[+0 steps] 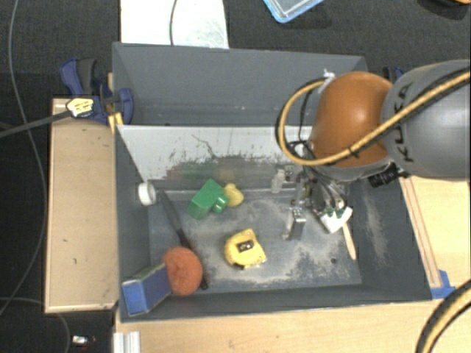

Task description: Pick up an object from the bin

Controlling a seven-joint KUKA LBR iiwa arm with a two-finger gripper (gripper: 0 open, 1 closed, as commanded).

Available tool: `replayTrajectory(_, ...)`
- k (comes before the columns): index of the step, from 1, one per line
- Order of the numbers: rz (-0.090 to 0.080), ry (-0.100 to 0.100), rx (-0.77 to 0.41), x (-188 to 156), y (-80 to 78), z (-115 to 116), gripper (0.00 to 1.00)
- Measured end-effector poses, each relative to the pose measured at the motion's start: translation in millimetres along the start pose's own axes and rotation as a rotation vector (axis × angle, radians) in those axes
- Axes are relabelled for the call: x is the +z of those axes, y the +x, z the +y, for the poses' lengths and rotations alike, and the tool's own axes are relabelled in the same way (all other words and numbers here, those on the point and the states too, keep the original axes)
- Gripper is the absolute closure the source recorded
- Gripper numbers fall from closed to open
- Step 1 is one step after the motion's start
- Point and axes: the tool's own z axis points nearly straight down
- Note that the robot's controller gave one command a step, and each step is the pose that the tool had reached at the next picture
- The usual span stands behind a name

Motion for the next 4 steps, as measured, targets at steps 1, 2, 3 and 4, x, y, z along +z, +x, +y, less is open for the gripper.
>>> replayTrajectory(1,-0.008,0.0,0.001,-4.4,-1.7,-0.2,0.0)
replayTrajectory(2,-0.012,0.001,-0.248,66.9,9.0,59.9,0.0)
replayTrajectory(3,-0.012,0.0,-0.05,33.6,21.7,89.7,0.0)
replayTrajectory(4,-0.007,0.001,-0.373,40.7,41.9,90.4,0.0)
